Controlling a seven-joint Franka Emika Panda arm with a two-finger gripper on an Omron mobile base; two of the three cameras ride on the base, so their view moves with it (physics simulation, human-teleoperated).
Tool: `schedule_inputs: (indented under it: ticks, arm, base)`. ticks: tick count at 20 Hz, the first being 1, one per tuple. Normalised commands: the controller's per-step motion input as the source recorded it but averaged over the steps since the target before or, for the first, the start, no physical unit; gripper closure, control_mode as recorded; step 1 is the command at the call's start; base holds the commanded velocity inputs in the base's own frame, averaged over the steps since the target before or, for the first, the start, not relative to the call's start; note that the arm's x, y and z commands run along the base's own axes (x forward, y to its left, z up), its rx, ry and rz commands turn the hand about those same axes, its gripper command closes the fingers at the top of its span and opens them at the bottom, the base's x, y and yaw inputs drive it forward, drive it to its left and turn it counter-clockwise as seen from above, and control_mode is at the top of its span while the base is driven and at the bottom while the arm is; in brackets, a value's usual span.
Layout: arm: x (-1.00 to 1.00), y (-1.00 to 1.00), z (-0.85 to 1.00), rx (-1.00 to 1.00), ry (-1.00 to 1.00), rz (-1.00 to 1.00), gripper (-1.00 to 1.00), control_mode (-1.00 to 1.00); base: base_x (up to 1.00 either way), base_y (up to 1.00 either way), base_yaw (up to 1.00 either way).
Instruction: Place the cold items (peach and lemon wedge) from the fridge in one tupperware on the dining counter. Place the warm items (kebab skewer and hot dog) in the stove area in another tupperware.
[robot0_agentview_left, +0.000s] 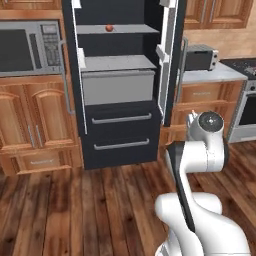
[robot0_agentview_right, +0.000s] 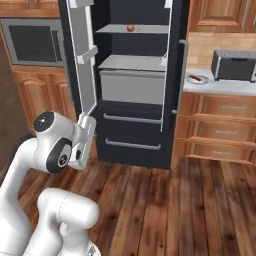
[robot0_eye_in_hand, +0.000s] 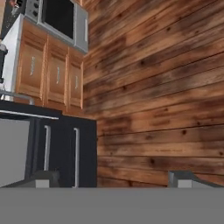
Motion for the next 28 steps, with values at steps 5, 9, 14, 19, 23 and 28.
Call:
schedule_inputs:
  ticks: [5,9,14,19,23,28]
  arm:
    - [0.00,0.00,0.00,0.00,0.00,0.00,-1.00,1.00]
    - [0.00,0.00,0.00,0.00,0.00,0.00,-1.00,1.00]
    - [0.00,0.00,0.00,0.00,0.00,0.00,-1.00,1.00]
    - [0.00,0.00,0.00,0.00,0.00,0.00,-1.00,1.00]
    - [0.00,0.00,0.00,0.00,0.00,0.00,-1.00,1.00]
    - [0.00,0.00,0.00,0.00,0.00,0.00,-1.00,1.00]
  base:
    - [1.00,0.35,-0.01]
    - [1.00,0.00,0.00]
    - [0.97,0.00,0.00]
    - [0.74,0.02,0.00]
    - [0.73,0.00,0.01]
    - [0.65,0.00,0.09]
